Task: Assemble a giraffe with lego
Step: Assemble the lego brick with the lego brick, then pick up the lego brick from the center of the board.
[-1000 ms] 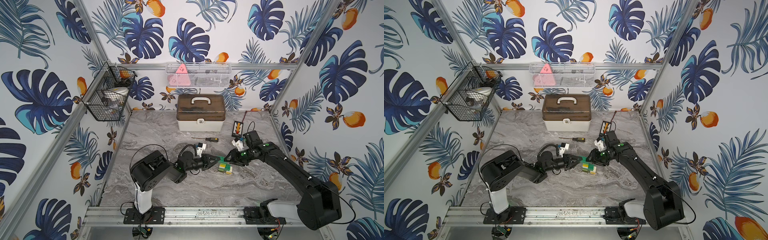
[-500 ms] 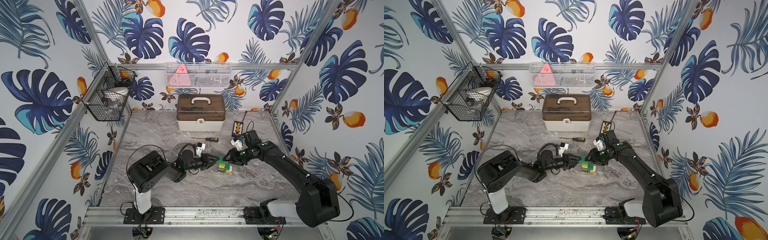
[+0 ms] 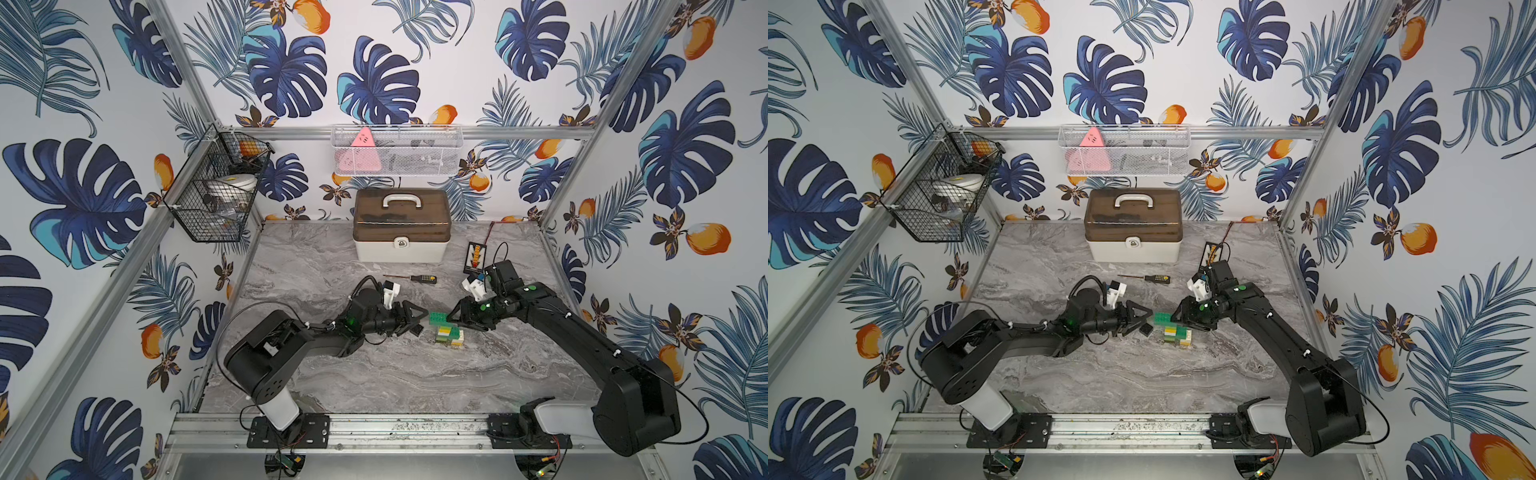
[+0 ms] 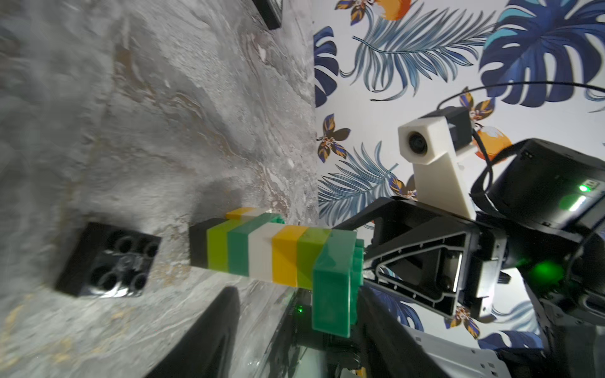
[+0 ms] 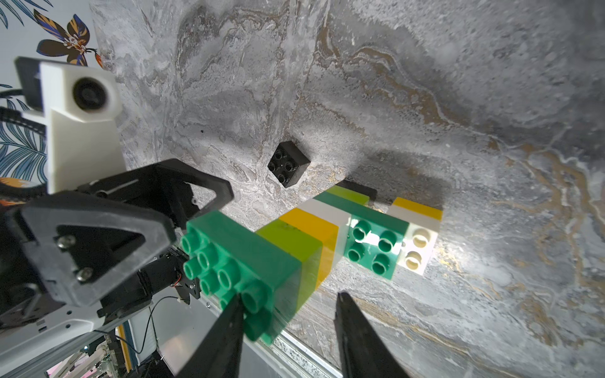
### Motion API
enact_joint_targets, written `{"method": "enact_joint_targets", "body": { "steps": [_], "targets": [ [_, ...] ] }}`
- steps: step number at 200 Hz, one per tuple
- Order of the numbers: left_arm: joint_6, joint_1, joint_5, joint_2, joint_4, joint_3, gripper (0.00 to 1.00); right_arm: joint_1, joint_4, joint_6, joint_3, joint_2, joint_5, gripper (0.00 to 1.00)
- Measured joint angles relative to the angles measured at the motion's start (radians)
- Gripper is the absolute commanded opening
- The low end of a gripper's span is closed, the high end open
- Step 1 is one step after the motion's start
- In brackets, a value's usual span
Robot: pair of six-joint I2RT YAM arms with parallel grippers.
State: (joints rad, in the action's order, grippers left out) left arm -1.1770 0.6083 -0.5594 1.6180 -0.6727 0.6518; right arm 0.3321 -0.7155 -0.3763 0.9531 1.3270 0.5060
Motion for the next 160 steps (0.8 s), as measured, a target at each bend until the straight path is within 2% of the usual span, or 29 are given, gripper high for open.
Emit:
{"method": "enact_joint_targets", "body": {
  "steps": [36,56,70,103,160],
  "targets": [
    [0.293,-0.003,0.102,-0.079,0.463,0.156,0.67,-0.001,-0.001,0.000,0.000,-0.002,-0.004,0.48],
    [0.407,0.003,0.170,-0.064,0.650,0.195,0.67,-0.001,-0.001,0.000,0.000,-0.002,-0.007,0.48],
    [0.471,0.023,0.217,-0.044,0.748,0.220,0.72,-0.001,-0.001,0.000,0.000,-0.003,-0.010,0.48],
    [0.571,0.081,0.280,0.031,0.868,0.294,0.72,-0.003,-0.012,0.000,0.005,-0.005,-0.019,0.49],
    [0.657,0.127,0.347,0.157,0.926,0.400,0.73,-0.007,-0.024,0.004,0.008,-0.006,-0.027,0.49]
  ]
}}
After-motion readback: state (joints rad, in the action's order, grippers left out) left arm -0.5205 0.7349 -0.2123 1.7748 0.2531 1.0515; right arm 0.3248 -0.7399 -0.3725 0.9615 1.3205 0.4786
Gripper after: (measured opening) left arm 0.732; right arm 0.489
